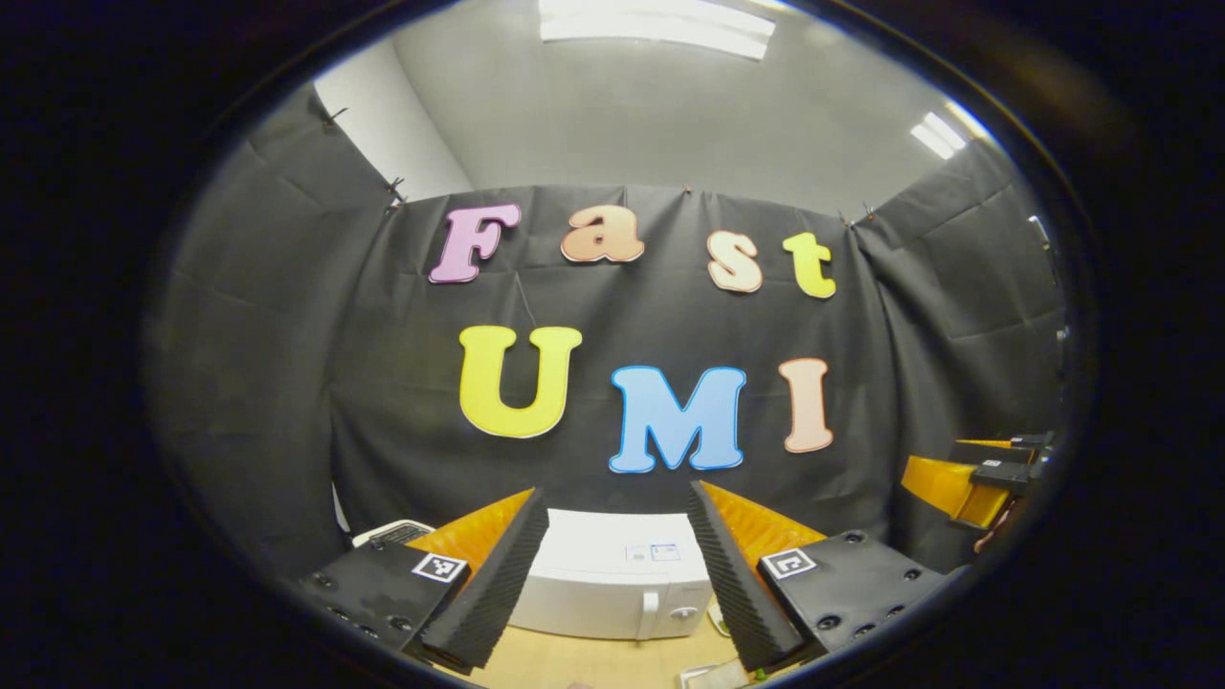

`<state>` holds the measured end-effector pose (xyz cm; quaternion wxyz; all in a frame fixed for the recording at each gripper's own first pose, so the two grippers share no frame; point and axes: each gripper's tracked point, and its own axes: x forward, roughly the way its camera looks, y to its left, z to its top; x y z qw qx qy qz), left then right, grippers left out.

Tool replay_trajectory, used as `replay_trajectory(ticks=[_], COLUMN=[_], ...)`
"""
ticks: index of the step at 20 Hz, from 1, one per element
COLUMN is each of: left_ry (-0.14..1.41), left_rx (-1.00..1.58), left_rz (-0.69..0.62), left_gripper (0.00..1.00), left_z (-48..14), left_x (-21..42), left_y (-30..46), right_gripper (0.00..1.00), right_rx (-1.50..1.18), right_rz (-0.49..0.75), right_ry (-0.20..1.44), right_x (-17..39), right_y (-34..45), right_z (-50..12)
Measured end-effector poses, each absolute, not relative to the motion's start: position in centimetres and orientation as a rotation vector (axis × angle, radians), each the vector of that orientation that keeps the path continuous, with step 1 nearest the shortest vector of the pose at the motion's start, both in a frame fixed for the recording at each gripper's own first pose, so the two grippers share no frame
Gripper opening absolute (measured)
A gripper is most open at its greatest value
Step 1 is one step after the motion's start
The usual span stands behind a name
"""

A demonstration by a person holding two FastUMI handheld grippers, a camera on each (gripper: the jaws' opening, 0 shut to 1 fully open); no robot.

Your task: Open the microwave oven with the left hand, put the food in, and close the microwave oven.

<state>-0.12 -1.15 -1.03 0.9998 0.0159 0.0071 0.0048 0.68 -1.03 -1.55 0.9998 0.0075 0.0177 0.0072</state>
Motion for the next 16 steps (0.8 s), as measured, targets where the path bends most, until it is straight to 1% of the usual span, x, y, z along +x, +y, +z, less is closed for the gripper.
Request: replay_trajectory(ticks=[5,6,9,13,14,16], left_ry=[0.022,0.029,0.056,0.162,0.195,0.254], left_rx=[0.021,0.015,0.009,-0.021,-0.028,-0.031], left_rz=[0.016,0.016,0.004,-0.019,-0.021,-0.024], left_gripper=[0.96,0.95,0.96,0.97,0.96,0.97], left_z=[-2.8,-3.5,-5.7,-11.8,-13.7,-17.1], left_x=[0.4,0.6,1.7,3.9,4.4,5.6], left_y=[-1.2,-1.3,-1.6,-1.9,-1.9,-2.0], right_gripper=[0.99,0.99,0.99,0.99,0.99,0.99], right_rx=[0.006,0.005,-0.002,-0.016,-0.015,-0.024], right_rz=[0.016,0.018,0.022,0.022,0.021,0.01], right_ry=[0.047,0.05,0.061,0.096,0.104,0.116], right_x=[1.0,1.3,1.6,2.1,2.2,2.5], right_y=[-1.5,-1.6,-1.6,-1.9,-2.0,-2.6], right_z=[-2.4,-2.6,-3.3,-4.8,-5.1,-5.8])
